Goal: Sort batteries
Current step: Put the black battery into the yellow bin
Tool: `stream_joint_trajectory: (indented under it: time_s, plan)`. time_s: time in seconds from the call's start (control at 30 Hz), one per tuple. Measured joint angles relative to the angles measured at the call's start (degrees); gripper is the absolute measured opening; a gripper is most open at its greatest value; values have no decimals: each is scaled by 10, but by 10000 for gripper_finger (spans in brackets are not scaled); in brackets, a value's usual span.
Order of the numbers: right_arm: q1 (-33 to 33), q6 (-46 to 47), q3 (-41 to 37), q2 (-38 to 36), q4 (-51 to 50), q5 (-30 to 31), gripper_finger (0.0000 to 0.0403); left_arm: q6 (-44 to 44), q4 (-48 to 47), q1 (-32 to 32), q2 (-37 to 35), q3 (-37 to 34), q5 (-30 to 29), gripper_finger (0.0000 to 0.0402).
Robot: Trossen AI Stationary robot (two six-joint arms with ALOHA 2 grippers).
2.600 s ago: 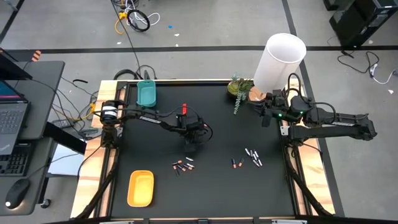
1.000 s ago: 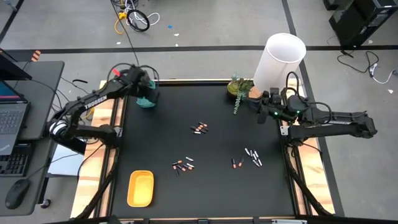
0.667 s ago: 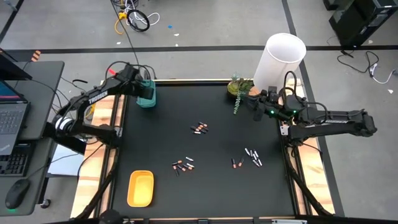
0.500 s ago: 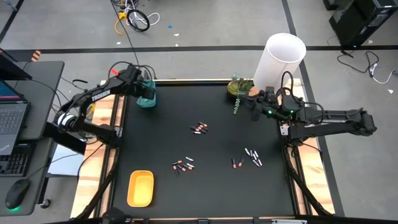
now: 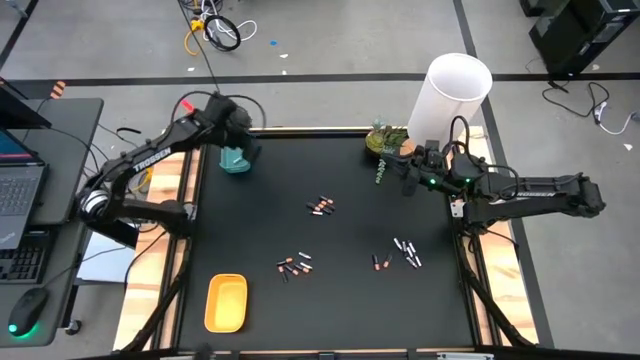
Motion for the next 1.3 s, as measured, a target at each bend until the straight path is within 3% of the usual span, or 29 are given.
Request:
stream_joint_trajectory:
  time_s: [0.1,0.47,0.8,1.03,1.3]
  plan:
    - [0,-9,0,0,1,0,14,-14,5,-73,10,24,24,176]
    - [0,-16,0,-1,-7,-52,14,-63,-4,-340,46,37,4,165]
    - [0,-28,0,-1,-44,-63,14,-143,-90,-546,73,37,-4,152]
    - [1,-49,0,-1,-47,-63,14,-212,-87,-602,133,37,-96,152]
    - [13,-48,0,-1,-42,-63,14,-244,-20,-599,212,36,-105,152]
